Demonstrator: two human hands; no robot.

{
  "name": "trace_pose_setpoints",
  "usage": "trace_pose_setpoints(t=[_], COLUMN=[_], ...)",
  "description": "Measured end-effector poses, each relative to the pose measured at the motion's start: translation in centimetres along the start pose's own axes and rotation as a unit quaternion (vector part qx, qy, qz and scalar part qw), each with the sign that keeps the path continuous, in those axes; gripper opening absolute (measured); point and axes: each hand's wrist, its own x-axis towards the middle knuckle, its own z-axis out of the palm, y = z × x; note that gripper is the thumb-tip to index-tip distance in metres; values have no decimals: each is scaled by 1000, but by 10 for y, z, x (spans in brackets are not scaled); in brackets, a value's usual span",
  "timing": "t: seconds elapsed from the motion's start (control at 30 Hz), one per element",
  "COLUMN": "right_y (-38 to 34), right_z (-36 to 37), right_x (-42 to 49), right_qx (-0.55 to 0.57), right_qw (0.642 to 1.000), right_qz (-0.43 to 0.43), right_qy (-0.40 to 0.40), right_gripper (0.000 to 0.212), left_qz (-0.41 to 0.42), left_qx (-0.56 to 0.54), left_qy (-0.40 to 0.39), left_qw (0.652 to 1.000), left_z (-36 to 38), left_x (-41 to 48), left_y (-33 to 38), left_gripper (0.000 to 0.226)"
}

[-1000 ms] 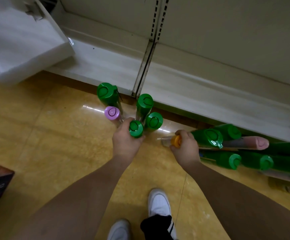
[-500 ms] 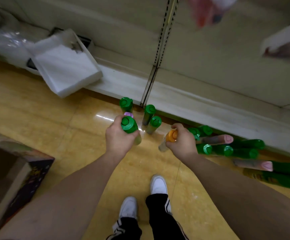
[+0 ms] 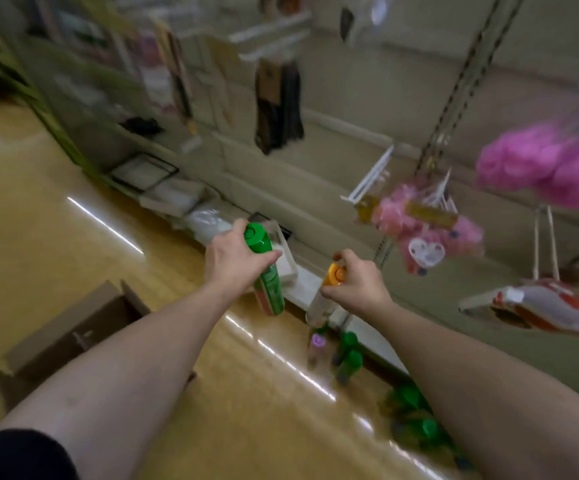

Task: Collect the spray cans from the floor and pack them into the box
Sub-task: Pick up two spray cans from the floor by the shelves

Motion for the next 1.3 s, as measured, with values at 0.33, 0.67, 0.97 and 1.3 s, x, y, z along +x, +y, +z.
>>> trace_pose_setpoints(t=[0.33,0.67,0.97,1.3], right_y=[-200,-371,-468,-524], right_z=[-45,18,112,237], right_x=[-11,-46,-60,-4], right_qx=[-40,-21,-25,-102], right_qw=[972,930,911,893], right_qz=[-232,-360,-394,-399], right_qy=[-16,-70,-116,-178], right_gripper=[79,72,80,85], left_qz=[-96,-160,-240,-337], left_qx=[53,123,108,135], left_qy=[215,294,313,275], left_qw=[970,934,913,890], left_z=[-225,-364,-415,-404], left_x=[-45,-93,-94,-36], left_y=[-1,-99,-204,-307], left_gripper=[67,67,65,68])
